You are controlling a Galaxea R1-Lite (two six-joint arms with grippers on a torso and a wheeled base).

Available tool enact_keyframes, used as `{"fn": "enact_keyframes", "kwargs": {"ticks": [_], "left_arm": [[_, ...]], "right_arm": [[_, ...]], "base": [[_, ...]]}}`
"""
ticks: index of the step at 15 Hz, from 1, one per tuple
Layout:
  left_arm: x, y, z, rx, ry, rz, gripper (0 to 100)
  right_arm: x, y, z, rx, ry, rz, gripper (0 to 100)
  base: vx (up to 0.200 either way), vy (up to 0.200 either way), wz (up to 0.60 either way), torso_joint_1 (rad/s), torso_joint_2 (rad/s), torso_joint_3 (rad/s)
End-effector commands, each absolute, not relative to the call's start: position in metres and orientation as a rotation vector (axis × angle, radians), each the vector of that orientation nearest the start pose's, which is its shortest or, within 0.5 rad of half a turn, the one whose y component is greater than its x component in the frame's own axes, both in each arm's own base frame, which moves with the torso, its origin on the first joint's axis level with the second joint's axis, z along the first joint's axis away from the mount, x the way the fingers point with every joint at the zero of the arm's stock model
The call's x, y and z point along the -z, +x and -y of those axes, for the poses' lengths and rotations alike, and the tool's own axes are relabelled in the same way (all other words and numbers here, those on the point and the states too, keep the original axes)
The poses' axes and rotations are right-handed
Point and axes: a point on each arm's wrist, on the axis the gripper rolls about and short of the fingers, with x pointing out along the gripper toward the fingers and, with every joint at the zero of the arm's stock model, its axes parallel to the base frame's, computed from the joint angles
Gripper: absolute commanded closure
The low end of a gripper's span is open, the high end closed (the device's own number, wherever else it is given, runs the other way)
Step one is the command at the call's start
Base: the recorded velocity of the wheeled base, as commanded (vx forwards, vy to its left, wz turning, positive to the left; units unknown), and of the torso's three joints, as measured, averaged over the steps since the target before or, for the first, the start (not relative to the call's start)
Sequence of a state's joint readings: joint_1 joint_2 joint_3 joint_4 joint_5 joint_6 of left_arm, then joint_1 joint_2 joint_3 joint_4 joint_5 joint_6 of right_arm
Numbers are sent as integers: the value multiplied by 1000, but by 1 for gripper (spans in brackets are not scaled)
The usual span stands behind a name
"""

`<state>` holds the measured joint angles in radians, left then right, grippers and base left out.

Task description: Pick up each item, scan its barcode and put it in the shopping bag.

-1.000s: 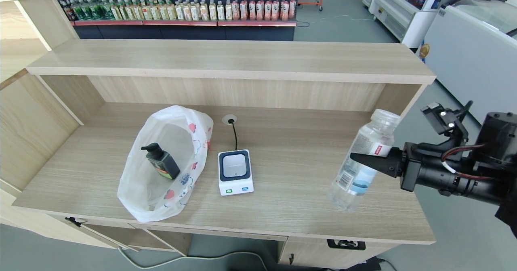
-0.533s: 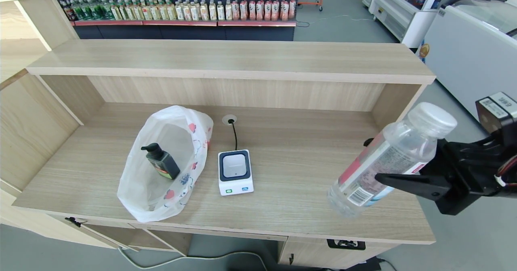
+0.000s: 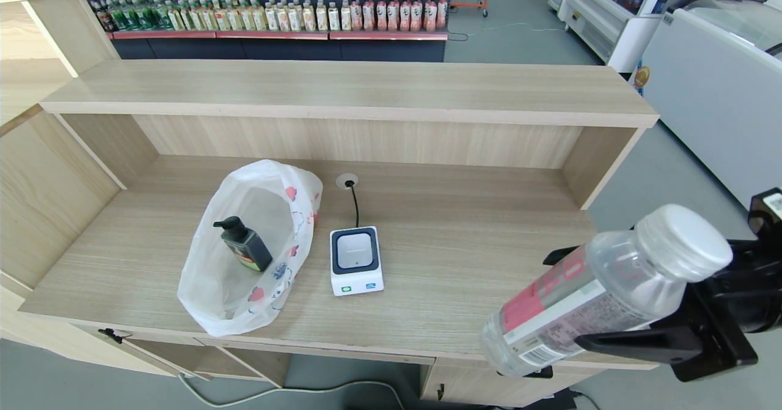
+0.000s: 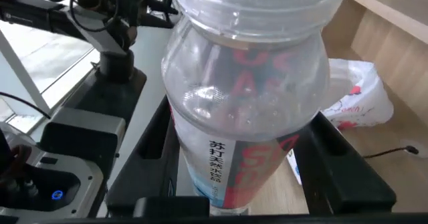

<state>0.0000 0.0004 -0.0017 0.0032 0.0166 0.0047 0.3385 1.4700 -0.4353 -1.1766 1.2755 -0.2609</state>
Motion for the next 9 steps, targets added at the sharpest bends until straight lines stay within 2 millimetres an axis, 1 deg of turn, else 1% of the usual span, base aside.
{"fn": "enact_keyframes", "kwargs": {"ticks": [1,4,6,7,9], "left_arm": [[-76,-23,0,-17,5,-2,0],[-76,-23,0,-17,5,-2,0],[-76,-23,0,-17,5,-2,0],[-76,-23,0,-17,5,-2,0],[-76,-23,0,-17,5,-2,0]], "right_arm": [[-195,188,-90,-1600,-291,360,100],[-194,190,-92,-1623,-319,389,100],[-196,190,-92,-1617,-313,386,100],[-198,190,-92,-1605,-291,358,100],[-204,193,-93,-1509,-235,275,100]], "base": [[0,0,0,0,0,0],[0,0,0,0,0,0],[0,0,0,0,0,0],[0,0,0,0,0,0],[0,0,0,0,0,0]]}}
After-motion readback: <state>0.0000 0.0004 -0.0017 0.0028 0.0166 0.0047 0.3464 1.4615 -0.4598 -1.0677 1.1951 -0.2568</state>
